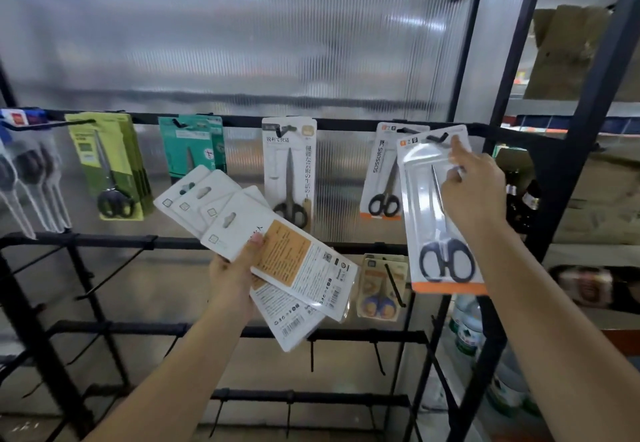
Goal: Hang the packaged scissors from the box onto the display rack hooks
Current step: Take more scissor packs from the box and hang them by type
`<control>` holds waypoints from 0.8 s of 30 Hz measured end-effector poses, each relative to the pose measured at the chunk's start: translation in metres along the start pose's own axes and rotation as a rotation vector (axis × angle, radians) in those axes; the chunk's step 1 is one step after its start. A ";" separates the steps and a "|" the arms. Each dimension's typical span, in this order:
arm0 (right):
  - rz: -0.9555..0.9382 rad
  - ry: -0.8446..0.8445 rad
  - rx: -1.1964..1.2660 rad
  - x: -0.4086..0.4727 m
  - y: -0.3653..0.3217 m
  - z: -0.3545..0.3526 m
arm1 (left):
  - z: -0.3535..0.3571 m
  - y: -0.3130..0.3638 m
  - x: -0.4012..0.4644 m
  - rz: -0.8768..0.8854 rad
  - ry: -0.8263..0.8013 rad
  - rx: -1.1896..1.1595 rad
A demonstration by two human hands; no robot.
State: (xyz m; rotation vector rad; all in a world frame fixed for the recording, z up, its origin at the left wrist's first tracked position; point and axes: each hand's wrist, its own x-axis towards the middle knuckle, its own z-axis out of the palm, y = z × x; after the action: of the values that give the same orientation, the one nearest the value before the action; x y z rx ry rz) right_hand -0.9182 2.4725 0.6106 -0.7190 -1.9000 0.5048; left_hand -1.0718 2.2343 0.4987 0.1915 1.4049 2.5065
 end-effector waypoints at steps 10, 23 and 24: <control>0.002 -0.286 0.107 -0.037 -0.017 0.046 | -0.013 0.016 -0.007 -0.058 0.029 -0.115; 0.452 -0.739 0.734 -0.139 -0.035 0.095 | -0.014 0.032 -0.021 -0.096 -0.240 -0.110; 0.491 -0.709 0.767 -0.142 -0.036 0.097 | -0.015 0.031 -0.022 -0.107 -0.279 -0.099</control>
State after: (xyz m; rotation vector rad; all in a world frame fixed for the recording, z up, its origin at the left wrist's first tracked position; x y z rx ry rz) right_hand -0.9698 2.3469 0.4996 -0.4995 -1.8889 1.8736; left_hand -1.0590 2.2001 0.5175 0.4176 1.1474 2.3474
